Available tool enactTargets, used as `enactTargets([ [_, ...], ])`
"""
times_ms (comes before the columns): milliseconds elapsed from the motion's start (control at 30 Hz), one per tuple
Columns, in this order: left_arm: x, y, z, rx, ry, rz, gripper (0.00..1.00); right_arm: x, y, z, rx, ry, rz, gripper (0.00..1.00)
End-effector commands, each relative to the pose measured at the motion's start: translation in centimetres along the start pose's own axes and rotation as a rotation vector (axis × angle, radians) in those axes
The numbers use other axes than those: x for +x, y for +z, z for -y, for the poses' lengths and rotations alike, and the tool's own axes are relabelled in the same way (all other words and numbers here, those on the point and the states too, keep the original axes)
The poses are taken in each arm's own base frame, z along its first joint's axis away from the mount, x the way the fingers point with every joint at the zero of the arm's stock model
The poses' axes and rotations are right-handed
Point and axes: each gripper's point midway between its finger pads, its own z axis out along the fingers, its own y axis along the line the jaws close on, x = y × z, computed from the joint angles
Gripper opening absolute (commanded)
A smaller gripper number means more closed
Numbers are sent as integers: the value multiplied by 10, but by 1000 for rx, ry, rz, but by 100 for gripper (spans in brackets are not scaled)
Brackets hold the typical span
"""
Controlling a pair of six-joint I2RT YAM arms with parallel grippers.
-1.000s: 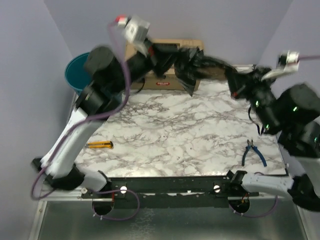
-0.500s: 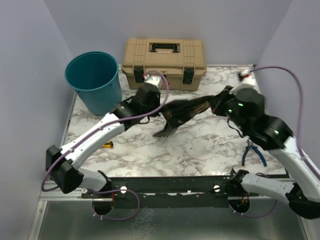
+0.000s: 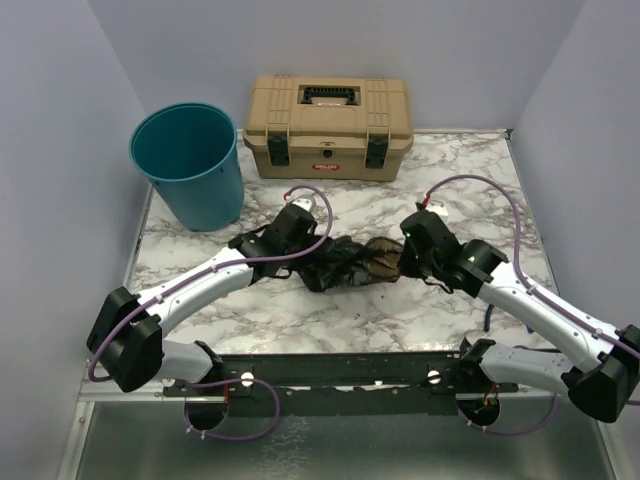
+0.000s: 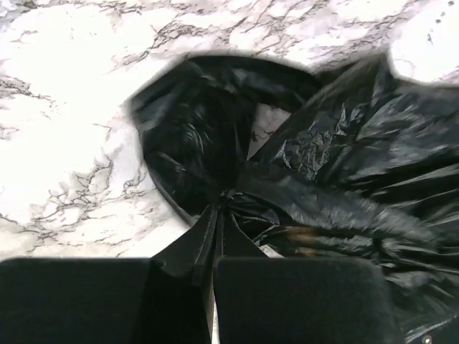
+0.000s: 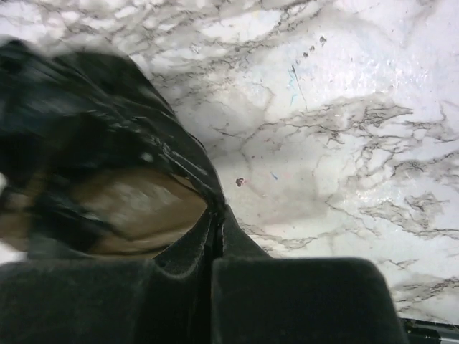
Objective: Put the trash bags into the trash bin
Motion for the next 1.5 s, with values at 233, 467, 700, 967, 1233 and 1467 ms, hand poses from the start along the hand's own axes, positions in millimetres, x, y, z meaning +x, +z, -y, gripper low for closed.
enactTargets([
  [233,-110,-86,4,-26,55,343,0,-89,-66,-4,-37,78,312,1],
  [467,-137,-127,-39,-254,33,459,0,-101,-94,43,127,193,433,1],
  [700,-104,-116,-61,-322,12,384,0,-95,-96,44,90,202,438,1],
  [967,-111,-119,-66,-367,84,379,0,-74,-61,49,189,163,339,1],
  [1233,-112,-140,-103,-578,212,359,0,-84,-77,71,291,132,381,1],
  [1467,-113,-120,-65,-357,227,332,0,-83,-64,8,-39,73,324,4],
])
